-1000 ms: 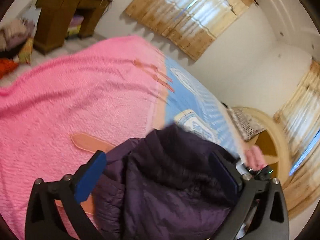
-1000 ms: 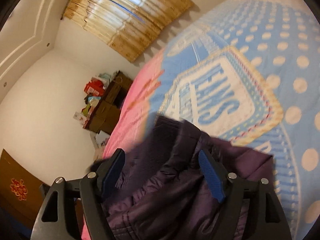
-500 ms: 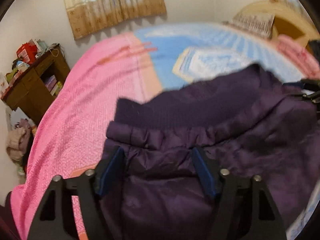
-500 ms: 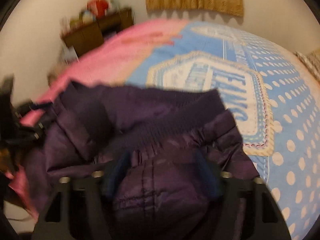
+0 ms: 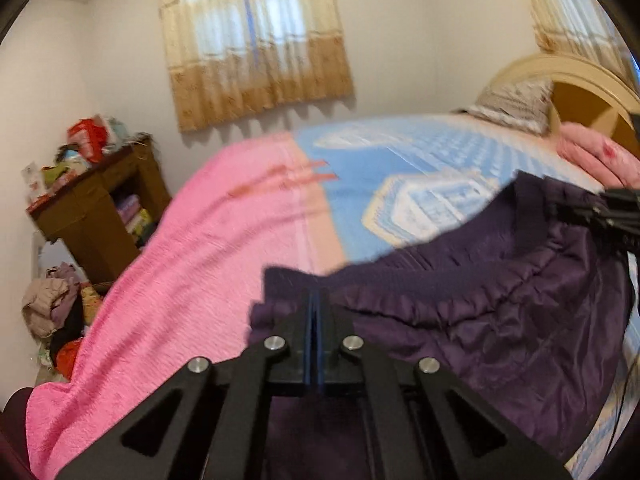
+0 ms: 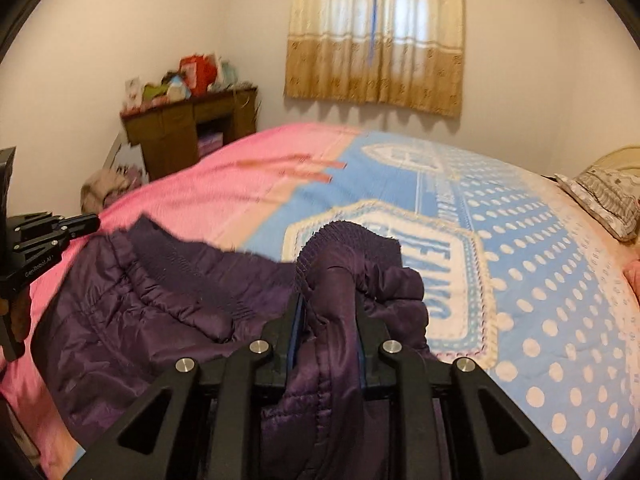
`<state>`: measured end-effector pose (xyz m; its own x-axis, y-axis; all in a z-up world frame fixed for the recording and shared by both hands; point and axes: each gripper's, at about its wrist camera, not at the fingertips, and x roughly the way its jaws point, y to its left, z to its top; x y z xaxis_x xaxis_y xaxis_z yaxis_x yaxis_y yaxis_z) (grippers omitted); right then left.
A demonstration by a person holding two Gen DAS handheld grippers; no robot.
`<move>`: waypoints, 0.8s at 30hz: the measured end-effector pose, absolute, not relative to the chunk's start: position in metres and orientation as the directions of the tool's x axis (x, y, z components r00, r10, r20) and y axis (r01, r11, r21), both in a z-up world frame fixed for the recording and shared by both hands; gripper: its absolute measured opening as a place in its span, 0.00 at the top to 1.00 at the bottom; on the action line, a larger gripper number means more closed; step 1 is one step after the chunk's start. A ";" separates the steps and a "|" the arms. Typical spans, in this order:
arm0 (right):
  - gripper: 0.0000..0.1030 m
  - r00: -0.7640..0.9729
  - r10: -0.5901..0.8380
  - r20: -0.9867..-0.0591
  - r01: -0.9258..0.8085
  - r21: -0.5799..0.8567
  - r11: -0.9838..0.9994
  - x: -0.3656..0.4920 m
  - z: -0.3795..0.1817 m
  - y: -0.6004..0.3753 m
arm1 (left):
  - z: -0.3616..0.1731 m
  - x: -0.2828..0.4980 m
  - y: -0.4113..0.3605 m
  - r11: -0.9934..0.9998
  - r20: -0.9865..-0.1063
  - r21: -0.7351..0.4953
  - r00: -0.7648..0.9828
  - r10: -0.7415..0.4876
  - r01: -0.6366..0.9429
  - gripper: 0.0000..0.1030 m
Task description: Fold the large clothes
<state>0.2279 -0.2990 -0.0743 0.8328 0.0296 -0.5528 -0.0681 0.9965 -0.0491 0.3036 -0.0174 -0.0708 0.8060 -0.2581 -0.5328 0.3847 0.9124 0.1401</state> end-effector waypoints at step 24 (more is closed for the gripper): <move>0.80 0.866 0.073 -0.494 -0.052 0.058 0.997 0.223 -0.088 -0.309 | -0.102 0.321 -0.053 0.889 -0.653 0.114 0.707 -0.269 0.444 0.97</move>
